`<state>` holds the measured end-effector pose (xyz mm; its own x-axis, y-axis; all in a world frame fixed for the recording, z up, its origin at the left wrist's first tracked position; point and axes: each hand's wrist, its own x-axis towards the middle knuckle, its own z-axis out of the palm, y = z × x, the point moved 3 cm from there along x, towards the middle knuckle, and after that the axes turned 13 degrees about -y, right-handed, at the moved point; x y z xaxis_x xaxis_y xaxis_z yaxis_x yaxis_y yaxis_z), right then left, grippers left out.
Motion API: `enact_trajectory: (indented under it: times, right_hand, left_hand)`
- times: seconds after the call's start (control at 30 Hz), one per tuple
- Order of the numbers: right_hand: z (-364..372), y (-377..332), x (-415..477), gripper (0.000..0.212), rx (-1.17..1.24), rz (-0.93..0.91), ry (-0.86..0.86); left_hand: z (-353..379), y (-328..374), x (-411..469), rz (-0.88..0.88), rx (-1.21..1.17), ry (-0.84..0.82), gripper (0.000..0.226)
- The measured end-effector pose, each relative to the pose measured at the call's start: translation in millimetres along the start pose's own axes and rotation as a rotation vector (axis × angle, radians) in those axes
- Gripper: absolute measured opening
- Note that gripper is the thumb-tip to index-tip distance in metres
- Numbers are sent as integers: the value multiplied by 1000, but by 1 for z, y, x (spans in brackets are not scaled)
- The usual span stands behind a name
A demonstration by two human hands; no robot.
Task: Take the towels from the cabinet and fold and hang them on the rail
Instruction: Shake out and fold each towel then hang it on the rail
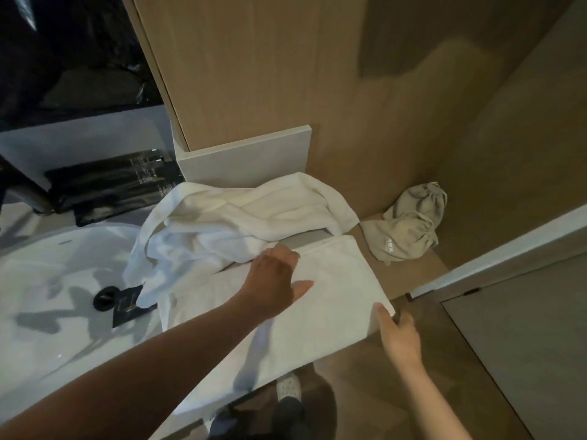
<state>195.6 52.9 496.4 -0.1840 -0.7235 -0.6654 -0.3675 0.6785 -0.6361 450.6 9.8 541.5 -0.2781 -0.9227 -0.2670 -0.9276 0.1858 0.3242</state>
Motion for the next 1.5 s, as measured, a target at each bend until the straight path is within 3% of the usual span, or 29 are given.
enact_trajectory:
  times: [0.27,0.4,0.57,0.7,0.9,1.13,1.23,1.33,1.43,1.5]
  right_hand:
    - [6,8,-4,39,134,20,-36]
    - [6,7,-5,22,234,5,-11]
    - [-2,4,-4,30,433,12,27]
    - [-20,-5,-5,28,523,-29,-79]
    - [-35,-60,-16,34,218,-332,-173]
    - [-19,-146,-55,23,11,-625,-330]
    - [-2,-179,-66,19,-5,-668,-396]
    - [17,-206,-76,17,11,-686,-448]
    - [34,-228,-89,15,2,-710,-499]
    - [43,-240,-98,16,-3,-731,-538]
  left_hand:
    - [10,1,58,-69,179,-109,59]
    - [13,7,65,-54,147,-105,53]
    - [1,21,50,135,17,35,42]
    - [0,32,19,220,-195,78,32]
    - [1,45,-10,123,-440,1,22]
    - [-22,44,-45,52,-620,91,36]
    - [-29,36,-61,14,-630,137,45]
    - [-41,29,-68,-3,-707,183,39]
    - [-54,18,-71,-102,-683,250,51]
    - [-65,14,-71,-99,-723,324,43]
